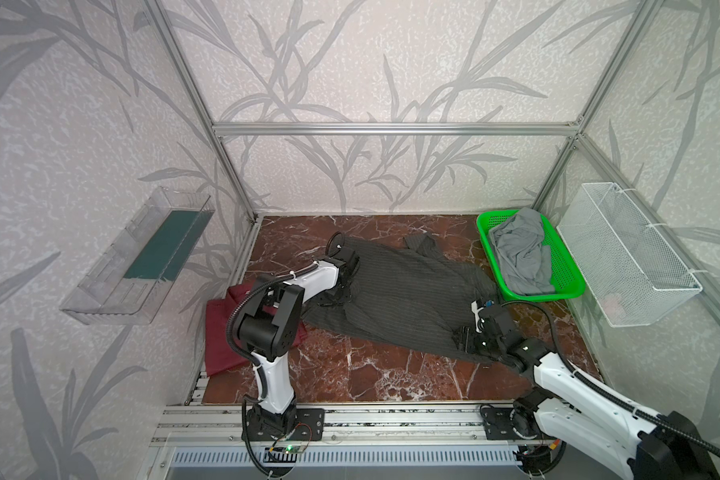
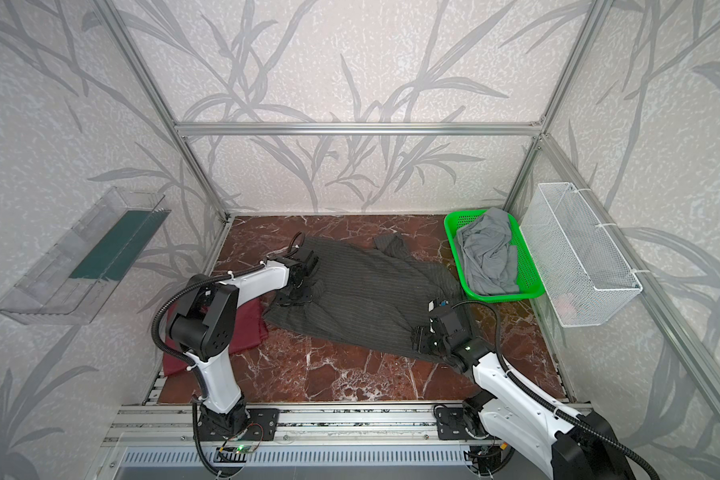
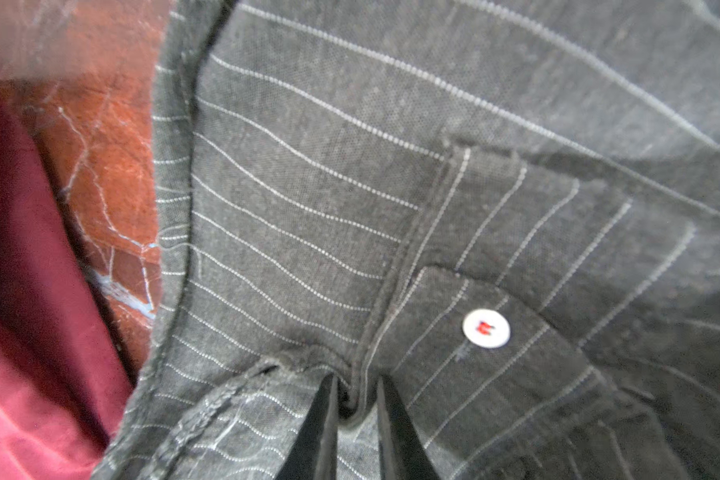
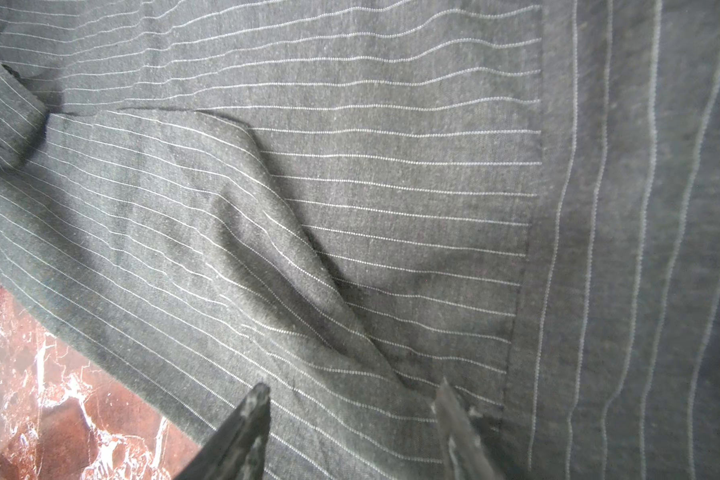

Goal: Fold and stack the long sleeve shirts

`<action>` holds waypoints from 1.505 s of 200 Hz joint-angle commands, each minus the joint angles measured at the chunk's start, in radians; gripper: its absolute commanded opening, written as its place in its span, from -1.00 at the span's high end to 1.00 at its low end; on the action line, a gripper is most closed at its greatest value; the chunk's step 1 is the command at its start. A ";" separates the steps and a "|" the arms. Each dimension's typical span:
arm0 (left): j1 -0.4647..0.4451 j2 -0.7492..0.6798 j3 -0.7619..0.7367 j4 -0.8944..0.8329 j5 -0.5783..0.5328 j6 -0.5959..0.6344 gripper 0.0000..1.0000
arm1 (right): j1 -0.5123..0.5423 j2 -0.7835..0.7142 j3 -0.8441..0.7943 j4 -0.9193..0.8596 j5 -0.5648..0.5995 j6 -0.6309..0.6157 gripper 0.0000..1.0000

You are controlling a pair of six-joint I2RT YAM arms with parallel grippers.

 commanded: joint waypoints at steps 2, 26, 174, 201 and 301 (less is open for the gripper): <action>0.007 -0.018 -0.018 -0.003 0.003 -0.015 0.67 | 0.000 0.003 0.001 -0.008 0.007 -0.005 -0.27; 0.007 -0.045 -0.026 0.008 -0.005 -0.015 0.74 | 0.000 -0.002 0.000 -0.009 0.009 -0.006 -0.27; 0.006 -0.067 -0.068 0.044 -0.016 -0.028 0.63 | -0.001 0.004 -0.007 0.002 -0.001 0.000 -0.27; 0.006 -0.050 -0.061 0.041 -0.008 -0.026 0.67 | -0.001 0.003 -0.007 -0.003 0.000 -0.001 -0.27; 0.006 -0.039 -0.064 0.038 -0.024 -0.031 1.00 | 0.000 -0.011 -0.009 -0.010 0.005 -0.003 -0.28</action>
